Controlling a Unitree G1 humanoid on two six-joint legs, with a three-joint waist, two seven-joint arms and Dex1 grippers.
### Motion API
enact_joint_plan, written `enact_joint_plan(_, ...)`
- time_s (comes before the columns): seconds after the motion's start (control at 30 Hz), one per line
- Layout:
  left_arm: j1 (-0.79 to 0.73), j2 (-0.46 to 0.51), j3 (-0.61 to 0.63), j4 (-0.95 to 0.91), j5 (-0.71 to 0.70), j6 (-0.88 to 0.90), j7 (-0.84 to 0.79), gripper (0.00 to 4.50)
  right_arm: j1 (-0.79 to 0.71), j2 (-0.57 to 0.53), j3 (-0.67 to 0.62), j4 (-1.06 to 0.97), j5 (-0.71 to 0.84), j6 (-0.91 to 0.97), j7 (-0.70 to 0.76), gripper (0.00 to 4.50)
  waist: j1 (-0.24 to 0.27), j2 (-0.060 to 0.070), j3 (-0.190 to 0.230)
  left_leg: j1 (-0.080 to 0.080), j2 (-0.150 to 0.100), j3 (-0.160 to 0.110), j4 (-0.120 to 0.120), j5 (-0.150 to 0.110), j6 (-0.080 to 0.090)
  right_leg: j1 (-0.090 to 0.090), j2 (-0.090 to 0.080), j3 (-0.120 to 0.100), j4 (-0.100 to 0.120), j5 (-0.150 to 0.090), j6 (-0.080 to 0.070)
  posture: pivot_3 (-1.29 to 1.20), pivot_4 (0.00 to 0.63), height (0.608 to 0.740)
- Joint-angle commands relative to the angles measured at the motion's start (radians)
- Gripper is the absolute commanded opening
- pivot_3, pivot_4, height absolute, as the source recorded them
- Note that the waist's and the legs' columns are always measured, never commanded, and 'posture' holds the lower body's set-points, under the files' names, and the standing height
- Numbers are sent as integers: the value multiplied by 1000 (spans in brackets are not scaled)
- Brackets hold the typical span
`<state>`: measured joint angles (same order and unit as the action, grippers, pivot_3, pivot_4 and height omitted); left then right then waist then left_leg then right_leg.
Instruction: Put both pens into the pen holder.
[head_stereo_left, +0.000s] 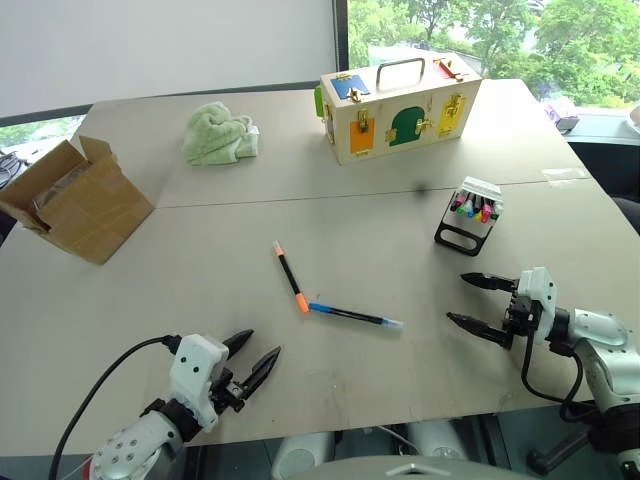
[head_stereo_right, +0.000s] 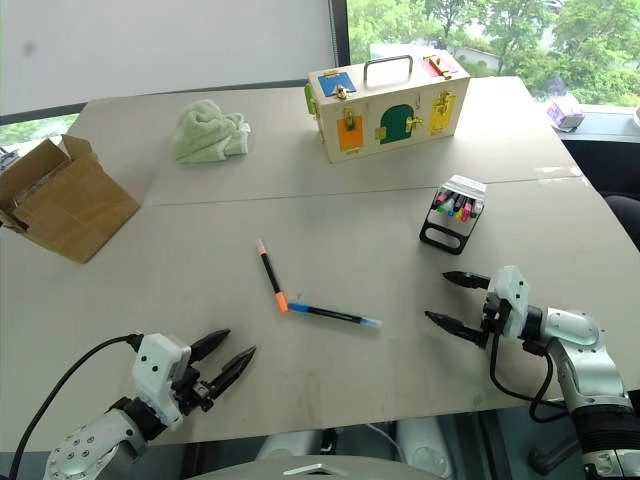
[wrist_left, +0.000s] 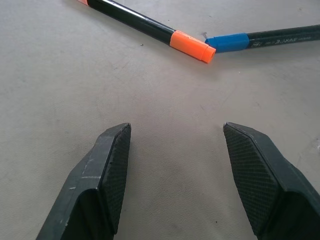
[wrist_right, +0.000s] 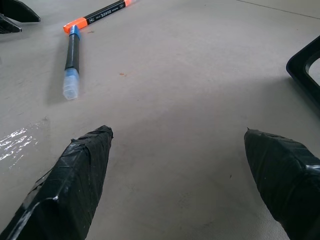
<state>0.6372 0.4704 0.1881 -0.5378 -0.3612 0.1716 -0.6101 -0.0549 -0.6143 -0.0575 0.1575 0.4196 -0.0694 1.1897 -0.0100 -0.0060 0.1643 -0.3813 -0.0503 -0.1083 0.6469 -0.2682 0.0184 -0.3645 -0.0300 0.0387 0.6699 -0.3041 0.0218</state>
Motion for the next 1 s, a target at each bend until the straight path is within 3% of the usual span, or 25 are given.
enact_joint_plan(0.03, -8, 5, 18, -12, -23, -6, -13, 3004, 3, -3, -29, -15, 16, -19, 11, 4482, 0, 0, 0, 0, 0, 0, 0, 0, 0, 0, 0, 0, 0, 0, 0, 0, 150, 740)
enact_joint_plan(0.5, -120, -11, 22, -58, -85, 117, 46, 3004, 28, 14, -17, -97, 33, 0, 3, 4482, 2, 0, 0, 0, 0, 0, 0, 0, 0, 0, 0, -1, 0, 0, 0, 0, 150, 740)
enact_joint_plan(0.8, -195, -49, -27, -127, -103, 240, 151, 3004, 29, 9, 26, -279, 54, 87, -9, 4482, 1, 0, 0, 0, 0, 0, 0, 0, 0, 0, 0, -1, 0, 0, 0, 0, 150, 740)
enact_joint_plan(1.0, -434, -132, -126, -110, -35, 468, 388, 3004, 1, 6, 63, -378, 96, 189, -20, 4482, 16, 0, 0, 0, -1, -2, 3, 0, 0, 1, 0, -3, 1, 1, 1, 0, 150, 740)
